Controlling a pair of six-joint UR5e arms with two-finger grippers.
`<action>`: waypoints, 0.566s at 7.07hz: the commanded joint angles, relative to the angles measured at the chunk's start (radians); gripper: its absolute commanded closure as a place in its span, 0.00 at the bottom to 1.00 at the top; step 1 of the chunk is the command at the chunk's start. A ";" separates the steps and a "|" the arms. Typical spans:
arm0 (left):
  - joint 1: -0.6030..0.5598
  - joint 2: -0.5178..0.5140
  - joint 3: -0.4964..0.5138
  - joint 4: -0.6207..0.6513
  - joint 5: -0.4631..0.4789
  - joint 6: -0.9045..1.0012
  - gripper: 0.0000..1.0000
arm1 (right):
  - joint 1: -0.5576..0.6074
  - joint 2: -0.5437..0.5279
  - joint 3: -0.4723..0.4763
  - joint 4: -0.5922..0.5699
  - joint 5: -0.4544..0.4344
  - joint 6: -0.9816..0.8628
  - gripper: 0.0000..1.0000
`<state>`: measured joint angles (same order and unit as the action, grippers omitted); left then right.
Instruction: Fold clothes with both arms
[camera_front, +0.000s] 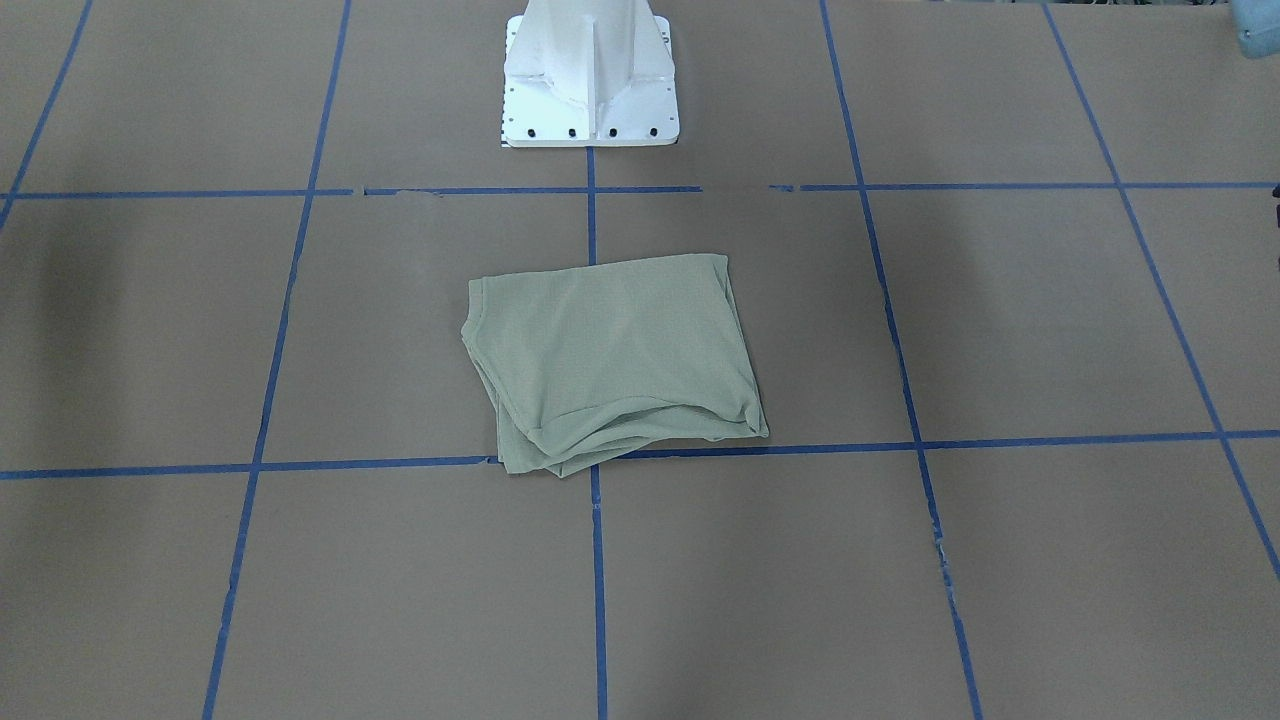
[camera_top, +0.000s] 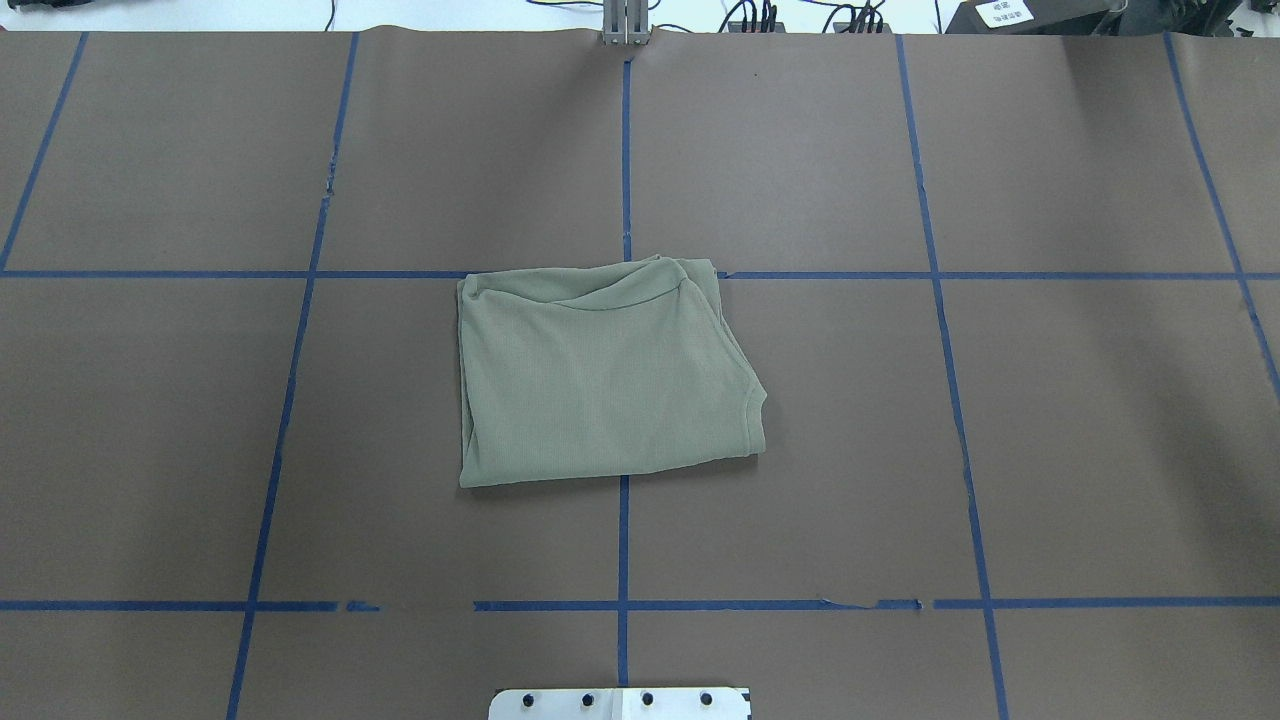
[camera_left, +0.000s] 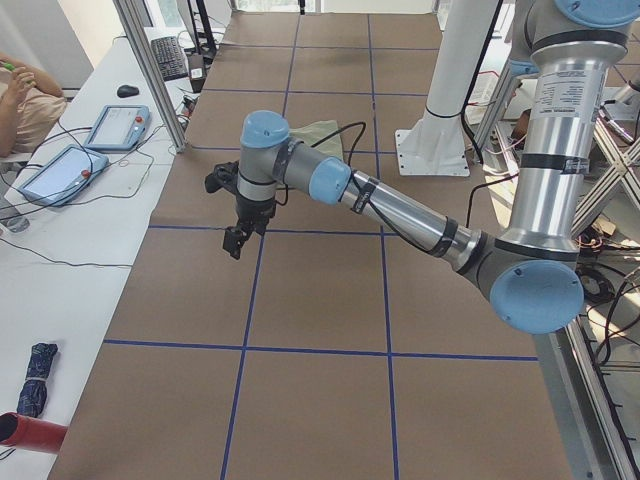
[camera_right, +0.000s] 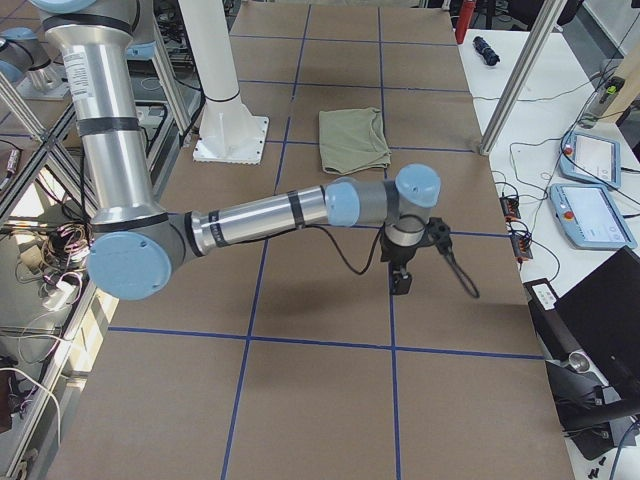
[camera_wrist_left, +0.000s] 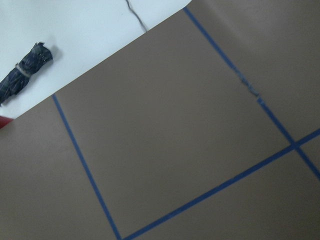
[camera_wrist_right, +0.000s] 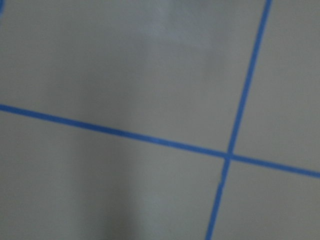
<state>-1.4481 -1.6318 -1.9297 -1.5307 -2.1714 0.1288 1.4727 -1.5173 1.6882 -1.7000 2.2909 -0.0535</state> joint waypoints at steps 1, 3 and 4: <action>-0.075 0.065 0.031 0.010 -0.007 0.026 0.00 | 0.054 -0.197 0.016 0.109 0.015 -0.005 0.00; -0.084 0.210 0.032 -0.006 -0.193 0.060 0.00 | 0.069 -0.219 0.034 0.128 0.013 0.001 0.00; -0.089 0.272 0.025 -0.047 -0.212 0.060 0.00 | 0.070 -0.219 0.035 0.128 0.016 0.001 0.00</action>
<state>-1.5296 -1.4385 -1.9003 -1.5436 -2.3245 0.1836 1.5398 -1.7305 1.7198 -1.5765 2.3051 -0.0533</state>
